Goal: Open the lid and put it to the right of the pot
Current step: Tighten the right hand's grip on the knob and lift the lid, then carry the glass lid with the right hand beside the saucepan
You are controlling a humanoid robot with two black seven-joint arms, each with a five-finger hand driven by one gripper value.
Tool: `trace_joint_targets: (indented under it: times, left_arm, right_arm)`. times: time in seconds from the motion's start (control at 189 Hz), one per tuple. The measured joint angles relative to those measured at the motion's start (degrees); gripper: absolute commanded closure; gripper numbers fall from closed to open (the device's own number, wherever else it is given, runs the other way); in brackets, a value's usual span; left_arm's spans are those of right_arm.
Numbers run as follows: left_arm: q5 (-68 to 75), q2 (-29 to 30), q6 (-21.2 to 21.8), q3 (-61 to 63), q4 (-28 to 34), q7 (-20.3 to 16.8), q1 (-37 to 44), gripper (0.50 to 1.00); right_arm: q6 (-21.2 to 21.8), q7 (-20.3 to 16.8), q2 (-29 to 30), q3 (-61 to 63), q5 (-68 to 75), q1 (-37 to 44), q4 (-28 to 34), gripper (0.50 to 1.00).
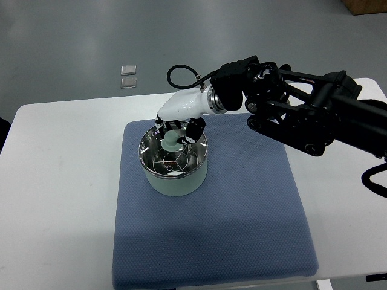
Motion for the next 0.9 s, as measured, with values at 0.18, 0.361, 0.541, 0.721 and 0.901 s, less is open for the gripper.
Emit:
trace_joint_targets:
  times: [0.18,0.361,0.541,0.721,0.901]
  left_arm:
    - [0.00,0.00,0.00,0.00,0.00,0.00,0.00,0.500]
    - [0.00,0.00,0.00,0.00,0.00,0.00,0.00,0.500]
    - [0.00,0.00,0.00,0.00,0.00,-0.02,0.00,0.500]
    - [0.00,0.00,0.00,0.00,0.00,-0.02,0.00,0.500]
    - [0.00,0.00,0.00,0.00,0.00,-0.02,0.00,0.500]
  right_arm:
    - [0.00,0.12,-0.29,0.17,0.11,0.00,0.18,0.993]
    - [0.32,0.32,-0.43,0.35,0.51,0.00,0.68,1.000]
    - [0.56,0.50,-0.71,0.76,1.01,0.31,1.26,1.000]
    - [0.72,0.53,-1.39,0.95,1.28,0.34,3.39,1.000]
    - [1.20,0.58,-2.73,1.26,1.36,0.33,4.73,1.000]
